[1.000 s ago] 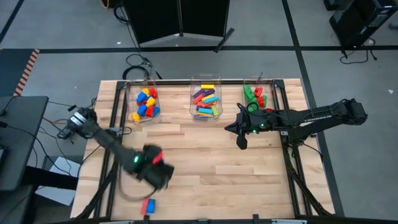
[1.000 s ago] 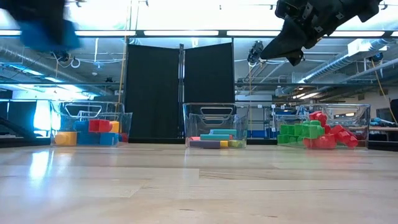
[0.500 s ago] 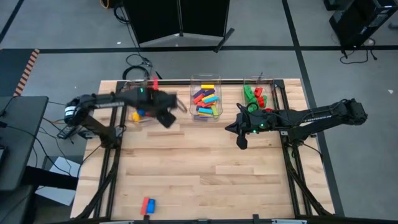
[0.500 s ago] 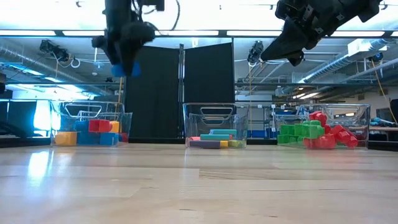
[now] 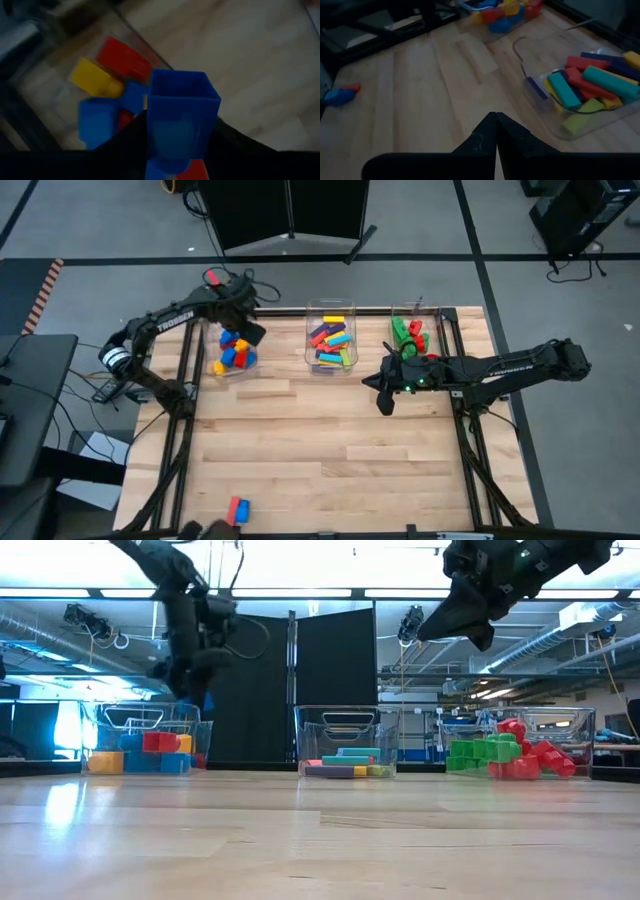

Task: Sort blocks by size
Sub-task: Put the blue 1 stud game piece into the left transparent bin

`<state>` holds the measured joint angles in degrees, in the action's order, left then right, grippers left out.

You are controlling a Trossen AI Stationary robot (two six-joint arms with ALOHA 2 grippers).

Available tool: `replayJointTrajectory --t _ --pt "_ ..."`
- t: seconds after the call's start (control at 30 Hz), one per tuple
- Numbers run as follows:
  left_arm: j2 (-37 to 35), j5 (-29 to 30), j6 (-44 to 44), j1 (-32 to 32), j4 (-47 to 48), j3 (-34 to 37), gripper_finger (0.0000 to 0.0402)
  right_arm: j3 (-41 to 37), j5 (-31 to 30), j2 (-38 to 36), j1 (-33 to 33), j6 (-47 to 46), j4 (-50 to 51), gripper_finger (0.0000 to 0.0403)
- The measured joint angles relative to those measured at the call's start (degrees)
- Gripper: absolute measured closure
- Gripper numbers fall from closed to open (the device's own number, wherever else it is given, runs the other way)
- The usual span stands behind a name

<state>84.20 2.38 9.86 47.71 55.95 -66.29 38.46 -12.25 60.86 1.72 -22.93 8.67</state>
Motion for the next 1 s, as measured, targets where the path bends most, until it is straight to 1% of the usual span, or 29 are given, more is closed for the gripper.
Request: replayJointTrajectory --t 0.13,0.27,0.37,0.53,0.67,1.0 --pt "0.8 -0.3 -2.18 4.61 -3.03 0.76 0.0253 0.0 -1.62 0.0 0.0 -2.11 0.0 0.0382" --pt "3.02 -0.3 -2.61 8.43 -2.74 0.73 0.0253 0.0 -3.12 -0.01 -0.04 -4.26 0.01 0.0382" --pt "4.65 -0.11 -3.92 10.08 -2.88 0.73 0.0253 0.0 -3.34 0.0 -0.04 -5.89 0.0 0.0382" --pt "7.01 0.12 -4.97 10.73 -3.83 0.73 0.0244 0.0 -3.35 -0.01 -0.04 -6.07 0.0 0.0382" --pt "7.33 0.49 -6.87 10.7 -4.8 0.73 0.0224 0.0 -3.35 0.0 -0.04 -6.07 -0.02 0.0382" --pt "7.32 0.45 -6.81 10.53 -5.43 0.73 0.0181 0.0 -3.35 -0.01 -0.04 -8.03 -0.04 0.0382"
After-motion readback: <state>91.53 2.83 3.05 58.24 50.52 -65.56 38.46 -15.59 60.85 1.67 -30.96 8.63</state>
